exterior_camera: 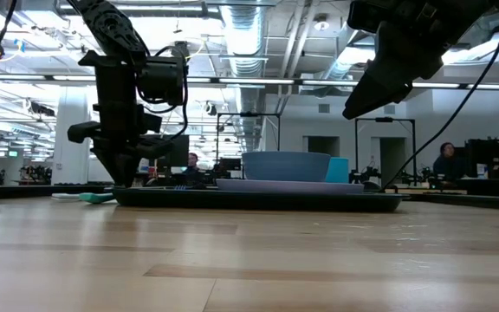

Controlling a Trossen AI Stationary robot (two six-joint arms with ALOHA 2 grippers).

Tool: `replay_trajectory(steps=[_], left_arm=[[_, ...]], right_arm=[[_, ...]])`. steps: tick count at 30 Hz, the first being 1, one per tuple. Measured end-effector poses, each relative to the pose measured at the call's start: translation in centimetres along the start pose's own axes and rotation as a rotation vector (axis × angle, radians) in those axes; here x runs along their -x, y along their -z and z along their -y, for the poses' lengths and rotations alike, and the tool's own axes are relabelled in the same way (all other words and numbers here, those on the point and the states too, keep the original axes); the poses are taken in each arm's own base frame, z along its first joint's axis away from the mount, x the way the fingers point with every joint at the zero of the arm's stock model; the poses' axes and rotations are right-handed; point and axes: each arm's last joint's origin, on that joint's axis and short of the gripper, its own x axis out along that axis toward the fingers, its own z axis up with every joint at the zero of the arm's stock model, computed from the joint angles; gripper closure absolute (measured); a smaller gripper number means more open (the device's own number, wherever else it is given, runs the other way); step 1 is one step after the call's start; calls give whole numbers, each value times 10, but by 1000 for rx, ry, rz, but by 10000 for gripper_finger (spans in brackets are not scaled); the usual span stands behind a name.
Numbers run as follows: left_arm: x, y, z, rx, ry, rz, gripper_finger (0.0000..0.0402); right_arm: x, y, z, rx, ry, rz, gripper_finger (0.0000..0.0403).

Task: Set up tray
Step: Put the light blue spoon on the black napkin to the right of the blue fork

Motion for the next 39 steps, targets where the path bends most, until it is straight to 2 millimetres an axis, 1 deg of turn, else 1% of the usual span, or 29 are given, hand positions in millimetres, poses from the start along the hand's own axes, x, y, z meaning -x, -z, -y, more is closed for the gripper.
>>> replay_trajectory(steps=[17, 27, 34, 39], left_arm=[[0, 0, 0, -51, -2, 2, 328], [0, 0, 0, -52, -5, 6, 328], [-11, 11, -5, -45, -3, 6, 328], [-10, 10, -2, -47, 21, 25, 328]], right_arm=[[0, 0, 0, 0, 0, 0, 274], [0, 0, 0, 0, 0, 0, 274], [0, 0, 0, 0, -1, 0, 274], [0, 0, 0, 0, -1, 0, 274]])
